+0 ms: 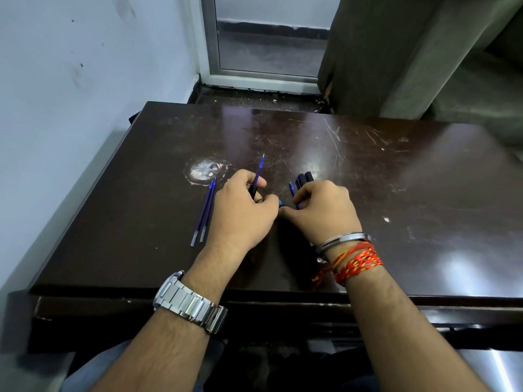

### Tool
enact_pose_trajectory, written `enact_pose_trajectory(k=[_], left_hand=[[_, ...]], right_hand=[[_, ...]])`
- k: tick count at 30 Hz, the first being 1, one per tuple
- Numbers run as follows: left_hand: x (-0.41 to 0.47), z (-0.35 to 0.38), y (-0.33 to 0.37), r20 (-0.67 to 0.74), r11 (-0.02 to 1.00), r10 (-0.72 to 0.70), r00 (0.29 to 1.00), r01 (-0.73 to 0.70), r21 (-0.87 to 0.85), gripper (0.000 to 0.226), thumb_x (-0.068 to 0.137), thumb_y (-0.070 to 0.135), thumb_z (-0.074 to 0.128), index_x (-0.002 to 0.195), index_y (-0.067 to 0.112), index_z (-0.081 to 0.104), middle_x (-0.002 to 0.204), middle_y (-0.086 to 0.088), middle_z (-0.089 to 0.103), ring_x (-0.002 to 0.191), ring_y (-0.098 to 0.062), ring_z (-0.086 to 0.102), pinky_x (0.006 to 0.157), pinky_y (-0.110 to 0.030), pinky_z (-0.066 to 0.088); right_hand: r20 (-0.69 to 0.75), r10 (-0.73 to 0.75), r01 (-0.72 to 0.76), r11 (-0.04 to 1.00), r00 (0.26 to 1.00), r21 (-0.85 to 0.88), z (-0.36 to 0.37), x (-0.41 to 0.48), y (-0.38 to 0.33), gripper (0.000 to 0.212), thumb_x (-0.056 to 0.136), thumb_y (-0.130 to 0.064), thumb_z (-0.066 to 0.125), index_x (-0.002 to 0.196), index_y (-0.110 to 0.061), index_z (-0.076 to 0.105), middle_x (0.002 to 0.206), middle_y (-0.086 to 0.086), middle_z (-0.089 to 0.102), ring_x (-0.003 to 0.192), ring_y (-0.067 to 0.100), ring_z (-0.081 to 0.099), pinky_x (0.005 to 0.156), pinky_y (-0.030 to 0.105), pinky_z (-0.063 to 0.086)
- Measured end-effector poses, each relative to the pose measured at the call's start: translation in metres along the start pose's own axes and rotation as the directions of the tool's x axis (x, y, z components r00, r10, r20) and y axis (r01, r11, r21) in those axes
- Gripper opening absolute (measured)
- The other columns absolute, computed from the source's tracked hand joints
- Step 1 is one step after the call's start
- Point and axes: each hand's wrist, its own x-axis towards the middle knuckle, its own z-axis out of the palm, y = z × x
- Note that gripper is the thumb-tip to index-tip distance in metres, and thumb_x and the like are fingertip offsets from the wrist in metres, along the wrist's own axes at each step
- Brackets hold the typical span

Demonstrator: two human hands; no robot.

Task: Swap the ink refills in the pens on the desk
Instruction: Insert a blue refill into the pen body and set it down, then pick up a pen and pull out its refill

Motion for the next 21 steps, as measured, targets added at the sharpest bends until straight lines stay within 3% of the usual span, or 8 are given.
enact_pose_trajectory(k=[3, 6, 8, 10, 14, 16, 18, 21], left_hand=[[0.0, 0.001, -0.001, 0.024, 1.0, -0.008, 1.0, 0.008, 0.011, 0.012, 0.077, 0.017, 0.066, 0.081, 0.027, 0.061, 0.058, 0.009, 0.059, 0.049, -0.002, 0.052, 0.053, -0.021, 0.043], [-0.002, 0.003, -0.002, 0.039, 1.0, -0.015, 0.999, 0.014, 0.017, 0.011, 0.076, 0.018, 0.066, 0.077, 0.027, 0.06, 0.056, 0.009, 0.059, 0.048, -0.002, 0.052, 0.048, -0.013, 0.04], [-0.002, 0.004, -0.004, 0.059, 1.0, -0.021, 0.998, 0.02, 0.015, 0.01, 0.077, 0.019, 0.066, 0.076, 0.027, 0.06, 0.056, 0.009, 0.059, 0.047, -0.001, 0.051, 0.046, -0.01, 0.038], [-0.003, 0.005, -0.004, 0.085, 0.999, -0.016, 0.996, 0.013, 0.033, 0.008, 0.077, 0.021, 0.066, 0.075, 0.026, 0.061, 0.056, 0.009, 0.06, 0.047, 0.001, 0.052, 0.045, -0.009, 0.037], [-0.004, 0.007, -0.003, 0.199, 0.995, -0.021, 0.98, 0.0, 0.104, 0.007, 0.075, 0.023, 0.068, 0.071, 0.025, 0.062, 0.053, 0.011, 0.059, 0.047, 0.004, 0.053, 0.043, -0.007, 0.035], [-0.006, 0.009, -0.002, 0.248, 0.992, -0.027, 0.968, -0.004, 0.125, 0.005, 0.074, 0.024, 0.067, 0.072, 0.025, 0.063, 0.053, 0.012, 0.059, 0.048, 0.005, 0.053, 0.042, -0.006, 0.035], [-0.007, 0.011, -0.002, 0.261, 0.992, -0.028, 0.965, -0.005, 0.125, 0.004, 0.074, 0.024, 0.067, 0.073, 0.023, 0.063, 0.051, 0.015, 0.06, 0.048, 0.004, 0.054, 0.042, -0.007, 0.037], [-0.007, 0.011, -0.001, 0.253, 0.993, -0.019, 0.967, -0.012, 0.122, 0.006, 0.074, 0.026, 0.065, 0.073, 0.021, 0.062, 0.052, 0.022, 0.059, 0.049, 0.001, 0.054, 0.043, -0.01, 0.039]], right_hand=[[0.078, 0.061, -0.054, 0.994, 0.995, -0.097, 0.005, 0.0, -0.003, 0.029, 0.073, -0.045, 0.072, 0.079, -0.017, 0.07, 0.086, 0.006, 0.066, 0.08, 0.025, 0.065, 0.074, 0.037, 0.058], [0.063, 0.031, -0.022, 0.991, 0.998, -0.133, 0.008, 0.001, -0.006, 0.028, 0.081, -0.041, 0.066, 0.079, -0.014, 0.071, 0.082, 0.008, 0.065, 0.077, 0.029, 0.065, 0.072, 0.035, 0.056], [-0.075, -0.003, 0.003, 1.0, 0.997, -0.003, 0.009, 0.002, -0.006, 0.03, 0.082, -0.04, 0.062, 0.068, -0.013, 0.067, 0.068, 0.005, 0.062, 0.071, 0.026, 0.061, 0.066, 0.028, 0.049], [-0.235, 0.019, 0.049, 0.959, 0.972, 0.28, 0.007, 0.004, -0.008, 0.03, 0.084, -0.038, 0.064, 0.063, -0.016, 0.068, 0.055, -0.004, 0.058, 0.06, 0.012, 0.057, 0.06, 0.024, 0.044], [-0.17, 0.191, 0.032, 0.57, 0.967, 0.821, 0.003, 0.009, -0.014, 0.025, 0.09, -0.03, 0.067, 0.072, -0.014, 0.072, 0.057, -0.007, 0.058, 0.054, 0.006, 0.046, 0.059, 0.026, 0.041], [-0.111, 0.222, -0.007, 0.468, 0.969, 0.884, 0.003, 0.011, -0.015, 0.024, 0.09, -0.029, 0.066, 0.075, -0.013, 0.073, 0.06, -0.01, 0.061, 0.053, 0.003, 0.047, 0.063, 0.029, 0.042], [-0.089, 0.205, -0.018, 0.471, 0.975, 0.882, 0.004, 0.011, -0.014, 0.022, 0.09, -0.028, 0.066, 0.075, -0.014, 0.073, 0.065, -0.007, 0.065, 0.056, 0.003, 0.052, 0.066, 0.031, 0.047], [-0.033, 0.154, -0.046, 0.481, 0.988, 0.876, 0.007, 0.01, -0.013, 0.022, 0.09, -0.027, 0.068, 0.076, -0.01, 0.073, 0.072, 0.011, 0.067, 0.074, 0.028, 0.06, 0.084, 0.055, 0.052]])
